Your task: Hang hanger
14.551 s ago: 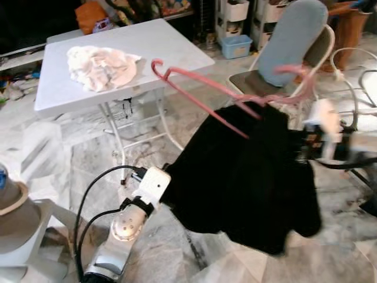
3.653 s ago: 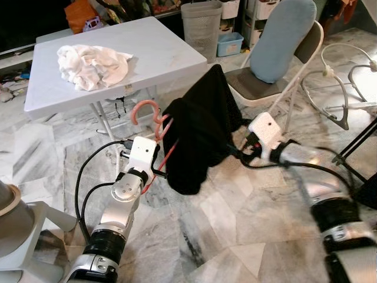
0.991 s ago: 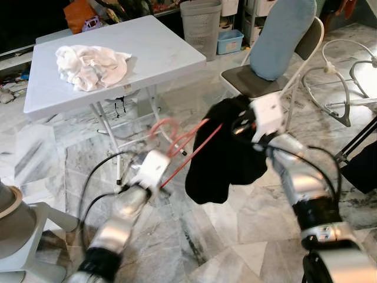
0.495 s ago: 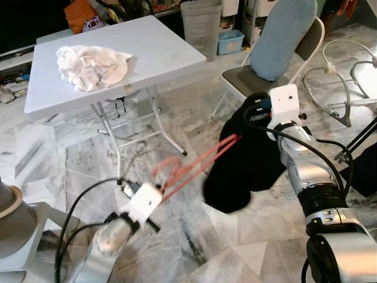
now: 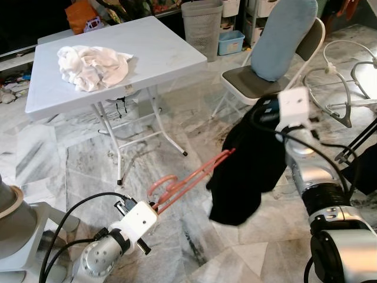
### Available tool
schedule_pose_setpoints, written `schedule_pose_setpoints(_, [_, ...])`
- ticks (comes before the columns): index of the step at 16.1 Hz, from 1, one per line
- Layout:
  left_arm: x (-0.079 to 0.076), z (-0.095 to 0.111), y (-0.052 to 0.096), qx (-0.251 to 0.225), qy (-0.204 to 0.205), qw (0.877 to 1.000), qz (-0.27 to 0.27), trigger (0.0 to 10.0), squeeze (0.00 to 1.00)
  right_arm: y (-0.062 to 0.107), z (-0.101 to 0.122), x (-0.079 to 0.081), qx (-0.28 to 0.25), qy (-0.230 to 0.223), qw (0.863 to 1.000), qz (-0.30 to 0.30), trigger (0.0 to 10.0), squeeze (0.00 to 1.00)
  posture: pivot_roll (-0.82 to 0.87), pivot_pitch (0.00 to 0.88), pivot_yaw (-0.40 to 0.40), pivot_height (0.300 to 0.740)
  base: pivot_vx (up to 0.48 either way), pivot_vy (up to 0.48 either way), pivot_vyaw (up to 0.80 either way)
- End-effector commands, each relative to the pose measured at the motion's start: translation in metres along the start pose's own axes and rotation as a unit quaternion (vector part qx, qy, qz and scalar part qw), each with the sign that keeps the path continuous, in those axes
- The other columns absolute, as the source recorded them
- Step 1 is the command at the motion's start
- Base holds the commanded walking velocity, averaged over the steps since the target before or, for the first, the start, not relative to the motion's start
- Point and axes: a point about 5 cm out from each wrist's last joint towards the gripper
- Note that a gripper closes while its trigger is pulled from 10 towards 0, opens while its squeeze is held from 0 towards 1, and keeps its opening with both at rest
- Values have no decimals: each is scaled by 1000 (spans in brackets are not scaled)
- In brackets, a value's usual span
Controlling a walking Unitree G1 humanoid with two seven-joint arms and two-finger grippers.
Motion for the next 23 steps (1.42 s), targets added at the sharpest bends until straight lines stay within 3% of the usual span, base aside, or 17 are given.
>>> schedule_pose_setpoints(1, [10,-6,-4,26,41,999,18,0,0,-9,45,2,-88,-27,996,3,0,0,-75,29,76,740,0,0,0])
schedule_pose_setpoints(2, [15,-4,-11,28,47,998,23,0,0,-11,55,10,-99,-71,992,30,0,0,-78,29,76,740,0,0,0])
schedule_pose_setpoints(6, [31,8,-43,26,55,998,33,0,0,-6,82,29,-147,-88,980,96,0,0,-103,26,79,740,0,0,0])
schedule_pose_setpoints(7, [33,14,-50,20,85,996,30,0,0,-4,83,28,-150,-100,979,100,0,0,-111,28,83,740,0,0,0])
schedule_pose_setpoints(9, [23,15,-59,35,93,995,-33,0,0,3,82,34,-157,-134,970,131,0,0,-117,30,87,740,0,0,0])
schedule_pose_setpoints(10, [20,13,-61,41,90,994,-43,0,0,8,83,41,-159,-161,961,158,0,0,-119,34,91,740,0,0,0])
schedule_pose_setpoints(11, [24,16,-64,33,94,995,-31,0,0,15,83,51,-164,-144,959,182,0,0,-123,35,92,740,0,0,0])
schedule_pose_setpoints(12, [24,17,-64,33,95,994,-31,0,0,17,84,55,-163,-157,954,196,0,0,-120,37,93,740,0,0,0])
schedule_pose_setpoints(15, [25,12,-68,43,104,993,-23,0,0,40,87,83,-155,-196,911,328,0,0,-119,39,93,740,0,0,0])
schedule_pose_setpoints(17, [21,11,-68,45,103,993,-35,0,0,41,80,81,-142,-177,918,325,0,0,-120,42,93,740,0,0,0])
schedule_pose_setpoints(18, [18,12,-67,45,97,993,-45,0,0,31,72,69,-125,-163,940,271,0,0,-120,43,92,740,0,0,0])
schedule_pose_setpoints(19, [18,12,-66,45,96,993,-46,0,0,29,71,67,-122,-160,945,259,0,0,-120,43,92,740,0,0,0])
schedule_pose_setpoints(20, [20,12,-63,43,90,994,-38,0,0,23,64,57,-107,-111,965,211,0,0,-117,43,92,740,0,0,0])
schedule_pose_setpoints(21, [20,11,-60,42,87,994,-42,0,0,20,61,51,-99,-97,974,179,0,0,-117,43,92,740,0,0,0])
schedule_pose_setpoints(23, [17,10,-54,44,84,994,-49,0,0,15,56,50,-88,-83,981,154,0,0,-114,44,93,740,0,0,0])
Point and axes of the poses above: a point about 5 cm out from each wrist's last joint towards the gripper, its own y axis pointing back from the gripper into the wrist, its own z axis along the axis of the wrist's last joint, x = y × z, and after that the axes turned 3 degrees about -y, right-handed
